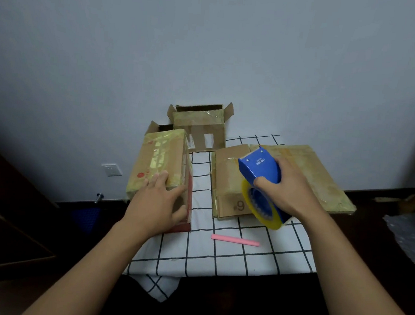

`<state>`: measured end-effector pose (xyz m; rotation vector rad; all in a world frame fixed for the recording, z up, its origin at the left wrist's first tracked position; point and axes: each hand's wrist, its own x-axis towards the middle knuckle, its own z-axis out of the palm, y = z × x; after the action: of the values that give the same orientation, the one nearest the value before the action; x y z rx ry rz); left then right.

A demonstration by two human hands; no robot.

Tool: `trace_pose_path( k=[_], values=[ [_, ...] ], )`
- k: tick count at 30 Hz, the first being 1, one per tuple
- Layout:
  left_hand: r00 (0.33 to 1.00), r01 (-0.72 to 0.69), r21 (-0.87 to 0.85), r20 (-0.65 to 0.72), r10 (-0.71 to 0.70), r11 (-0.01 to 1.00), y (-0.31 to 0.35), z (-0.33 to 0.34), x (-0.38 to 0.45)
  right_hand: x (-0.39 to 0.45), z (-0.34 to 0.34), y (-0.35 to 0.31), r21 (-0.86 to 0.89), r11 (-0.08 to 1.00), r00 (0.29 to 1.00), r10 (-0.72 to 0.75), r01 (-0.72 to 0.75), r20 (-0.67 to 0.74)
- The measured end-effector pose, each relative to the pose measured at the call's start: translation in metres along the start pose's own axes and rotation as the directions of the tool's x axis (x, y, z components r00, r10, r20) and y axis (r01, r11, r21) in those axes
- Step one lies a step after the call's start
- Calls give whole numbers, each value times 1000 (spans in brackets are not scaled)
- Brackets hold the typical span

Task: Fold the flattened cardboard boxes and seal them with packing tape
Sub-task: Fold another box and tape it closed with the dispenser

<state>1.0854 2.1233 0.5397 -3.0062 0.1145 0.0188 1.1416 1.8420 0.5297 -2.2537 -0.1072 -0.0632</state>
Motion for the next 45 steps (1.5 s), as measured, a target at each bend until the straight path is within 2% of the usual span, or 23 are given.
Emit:
trace_pose_path(
  k=[4, 7, 10, 13, 19, 24, 28, 30, 32, 34, 36, 38, 40, 43, 45],
  values=[
    [999, 9, -54, -34, -11, 999, 1, -3, 1, 21, 18, -12, -168, 975, 988, -132, 144, 83],
    [994, 35, -92, -101, -44, 995, 0, -4, 3, 42, 51, -9, -391, 884, 966, -240, 256, 92],
    [988, 69, -92, -129, -81, 993, -1, -3, 4, 58, 83, 6, -578, 766, 957, -270, 281, 107],
    [979, 90, -103, -175, -107, 991, -4, 4, 5, 66, 105, 29, -644, 707, 944, -322, 292, 75],
    [961, 115, -146, -232, -147, 983, -3, 11, 9, 62, 127, 64, -734, 655, 966, -258, 178, 4],
    [942, 126, -187, -286, -177, 974, -4, 16, 7, 58, 133, 82, -754, 639, 970, -243, 153, -10],
    [927, 46, -183, -359, -111, 982, -10, 30, 3, 60, 127, 70, -746, 658, 993, -106, 103, 44],
    [927, 39, -233, -356, -122, 972, -13, 34, 1, 58, 122, 56, -723, 689, 998, -25, 53, 50],
    [923, 68, -236, -355, -151, 969, -15, 36, -3, 53, 117, 33, -638, 767, 998, -56, 67, 37],
    [920, 82, -223, -358, -160, 971, -17, 37, -6, 44, 117, 4, -396, 906, 989, -143, 148, 41],
    [915, 59, -259, -372, -156, 964, -19, 38, -8, 30, 120, -24, -53, 974, 974, -215, 219, 72],
    [911, 39, -323, -378, -167, 946, -25, 37, -10, 15, 126, -46, 153, 941, 948, -314, 303, 57],
    [906, 26, -349, -388, -170, 937, -31, 38, -11, 0, 134, -61, 253, 904, 929, -367, 345, 43],
    [908, 78, -407, -348, -234, 910, -34, 43, -15, -17, 150, -70, 274, 921, 952, -302, 276, 56],
    [889, 116, -578, -301, -344, 808, -34, 45, -19, -26, 162, -70, 279, 931, 966, -257, 236, 38]
  ],
)
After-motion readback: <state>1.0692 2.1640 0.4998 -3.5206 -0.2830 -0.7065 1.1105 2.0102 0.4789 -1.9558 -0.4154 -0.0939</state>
